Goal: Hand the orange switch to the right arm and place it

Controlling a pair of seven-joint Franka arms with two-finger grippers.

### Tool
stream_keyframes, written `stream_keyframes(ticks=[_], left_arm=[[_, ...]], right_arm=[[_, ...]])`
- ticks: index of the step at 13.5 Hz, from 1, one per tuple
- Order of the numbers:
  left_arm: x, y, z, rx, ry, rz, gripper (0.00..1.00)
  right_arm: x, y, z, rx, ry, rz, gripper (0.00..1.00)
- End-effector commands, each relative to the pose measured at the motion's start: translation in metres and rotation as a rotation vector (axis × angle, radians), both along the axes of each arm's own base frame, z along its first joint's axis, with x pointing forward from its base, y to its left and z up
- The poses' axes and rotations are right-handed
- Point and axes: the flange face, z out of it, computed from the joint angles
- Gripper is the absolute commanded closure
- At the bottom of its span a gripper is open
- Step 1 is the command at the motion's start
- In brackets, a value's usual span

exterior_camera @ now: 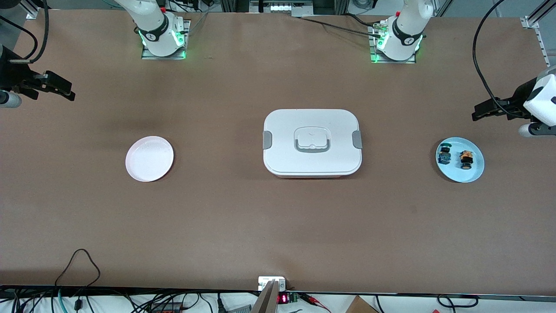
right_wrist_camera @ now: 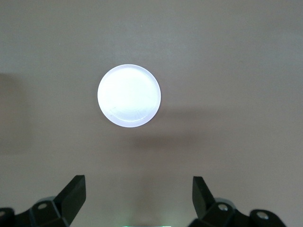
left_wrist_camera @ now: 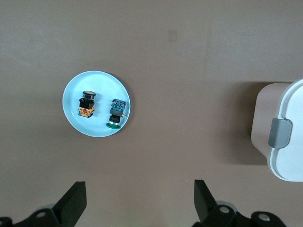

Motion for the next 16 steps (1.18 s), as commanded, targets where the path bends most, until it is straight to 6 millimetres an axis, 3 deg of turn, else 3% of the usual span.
stream_keyframes(ticks=[1,11,16], left_arm=[[0.001,-0.001,0.003,-0.012,0.020,-0.013,0.00],[0.011,0.002,0.005,0.002,0.030,-0.037,0.00],[0.005,0.024,-0.009,-0.036,0.088,-0.211,0.00]], right_arm=[[-0.007,0.000,0.003,-0.009,-0.010,0.007,0.00],[-0.007,0.000,0.004,-0.012,-0.012,0.008,0.00],[-0.007,-0.001,0.004,-0.014,-0.011,0.006,0.00]])
